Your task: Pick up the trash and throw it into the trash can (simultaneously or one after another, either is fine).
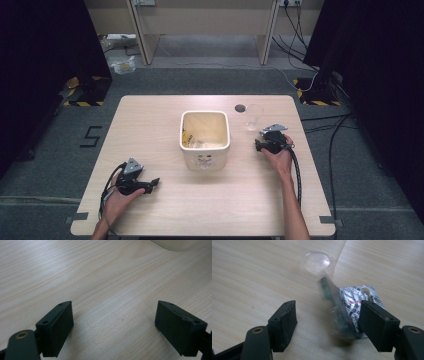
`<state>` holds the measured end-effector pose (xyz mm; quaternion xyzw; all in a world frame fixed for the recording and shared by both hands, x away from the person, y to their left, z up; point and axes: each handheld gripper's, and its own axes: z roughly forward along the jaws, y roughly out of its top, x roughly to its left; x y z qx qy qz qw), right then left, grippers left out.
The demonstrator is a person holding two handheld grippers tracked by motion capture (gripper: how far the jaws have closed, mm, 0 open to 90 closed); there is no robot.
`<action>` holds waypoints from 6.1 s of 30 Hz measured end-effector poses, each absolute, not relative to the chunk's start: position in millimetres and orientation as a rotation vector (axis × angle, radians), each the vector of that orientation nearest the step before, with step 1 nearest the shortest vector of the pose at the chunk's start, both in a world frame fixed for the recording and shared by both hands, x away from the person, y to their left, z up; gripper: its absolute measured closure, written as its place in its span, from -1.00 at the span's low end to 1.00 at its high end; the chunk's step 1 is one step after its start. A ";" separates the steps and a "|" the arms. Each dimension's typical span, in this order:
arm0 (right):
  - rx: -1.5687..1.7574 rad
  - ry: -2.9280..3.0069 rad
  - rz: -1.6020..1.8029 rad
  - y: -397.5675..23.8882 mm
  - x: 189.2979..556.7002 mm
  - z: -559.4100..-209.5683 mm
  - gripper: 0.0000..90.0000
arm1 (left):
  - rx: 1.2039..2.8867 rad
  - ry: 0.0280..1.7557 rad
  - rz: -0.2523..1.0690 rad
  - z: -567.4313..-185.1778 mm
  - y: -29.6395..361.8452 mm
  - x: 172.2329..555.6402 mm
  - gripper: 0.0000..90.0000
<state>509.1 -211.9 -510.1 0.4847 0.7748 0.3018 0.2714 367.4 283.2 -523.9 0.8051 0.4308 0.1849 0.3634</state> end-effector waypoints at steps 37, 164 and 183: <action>0.917 2.122 0.838 -198.9 453.2 -449.2 0.83 | 2.072 1.109 0.476 -524.0 283.2 367.4 -0.68; 0.539 2.441 1.039 -42.6 452.0 -381.2 0.53 | 2.072 1.109 0.476 -523.9 283.3 367.3 -0.68; 0.738 2.239 1.138 -97.8 457.3 -348.3 0.12 | 2.073 1.108 0.476 -523.8 283.2 367.2 -0.68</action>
